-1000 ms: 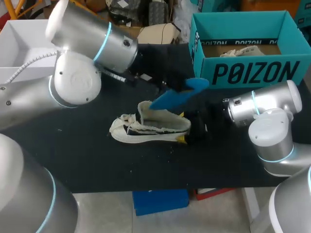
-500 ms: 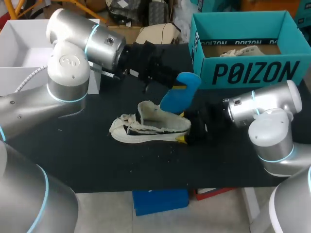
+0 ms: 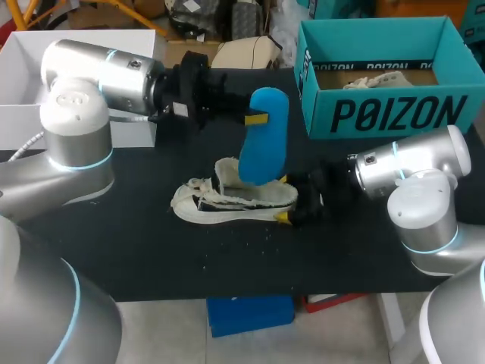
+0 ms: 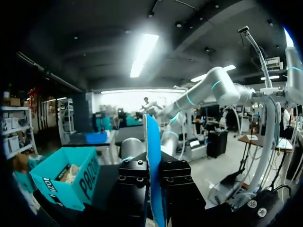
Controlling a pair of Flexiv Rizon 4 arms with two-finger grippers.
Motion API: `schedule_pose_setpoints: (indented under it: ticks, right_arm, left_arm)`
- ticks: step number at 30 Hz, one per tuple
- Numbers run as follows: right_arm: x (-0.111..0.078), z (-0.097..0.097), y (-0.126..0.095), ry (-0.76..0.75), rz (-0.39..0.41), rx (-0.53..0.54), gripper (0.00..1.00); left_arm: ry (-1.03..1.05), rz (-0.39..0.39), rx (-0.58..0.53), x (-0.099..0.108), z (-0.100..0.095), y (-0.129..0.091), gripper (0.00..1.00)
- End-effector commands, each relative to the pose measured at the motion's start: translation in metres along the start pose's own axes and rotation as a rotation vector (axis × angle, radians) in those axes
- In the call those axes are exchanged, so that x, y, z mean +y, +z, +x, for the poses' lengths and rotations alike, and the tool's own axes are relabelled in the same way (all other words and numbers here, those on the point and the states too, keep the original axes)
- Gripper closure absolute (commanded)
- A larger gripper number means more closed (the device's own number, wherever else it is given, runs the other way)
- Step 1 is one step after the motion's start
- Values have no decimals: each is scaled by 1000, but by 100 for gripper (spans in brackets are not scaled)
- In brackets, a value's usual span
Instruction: Take the shoe out of the shoebox, open the shoe tongue, remove and reinsert the insole, then place the shoe into the shoebox
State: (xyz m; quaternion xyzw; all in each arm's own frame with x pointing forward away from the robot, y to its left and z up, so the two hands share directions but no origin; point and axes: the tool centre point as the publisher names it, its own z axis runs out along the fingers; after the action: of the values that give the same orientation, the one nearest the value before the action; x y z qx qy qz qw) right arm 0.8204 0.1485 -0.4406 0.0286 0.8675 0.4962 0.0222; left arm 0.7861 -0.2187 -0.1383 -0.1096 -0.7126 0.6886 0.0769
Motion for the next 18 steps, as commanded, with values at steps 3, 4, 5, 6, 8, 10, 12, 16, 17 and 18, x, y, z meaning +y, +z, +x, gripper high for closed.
schedule_pose_setpoints:
  ticks: [3, 4, 5, 6, 8, 10, 12, 16, 17, 18]
  right_arm:
    - [-3, -1, 0, 1, 2, 1, 100]
    - [-3, -1, 0, 1, 2, 1, 100]
    - [-3, -1, 0, 1, 2, 1, 100]
    - [-3, -1, 0, 1, 2, 1, 100]
    - [-3, -1, 0, 1, 2, 1, 100]
    - [-3, -1, 0, 1, 2, 1, 100]
    - [-3, -1, 0, 1, 2, 1, 100]
    - [-3, -1, 0, 1, 2, 1, 100]
    - [-3, -1, 0, 1, 2, 1, 100]
    - [-3, -1, 0, 1, 2, 1, 100]
  left_arm:
    - [-183, 47, -77, -13, 33, -13, 100]
    - [-203, 27, -84, -15, 35, -13, 100]
    - [-241, 35, -74, -16, 38, -13, 100]
    - [-262, 43, -71, -19, 40, -12, 100]
    - [-284, 19, -86, -23, 42, -14, 100]
    - [-303, 18, -85, -29, 46, -14, 100]
    - [-304, 17, -87, -36, 49, -15, 100]
    - [-328, 45, -77, -49, 53, -16, 100]
    - [-331, 51, -78, -51, 54, -17, 100]
    - [-330, 49, -79, -54, 54, -17, 100]
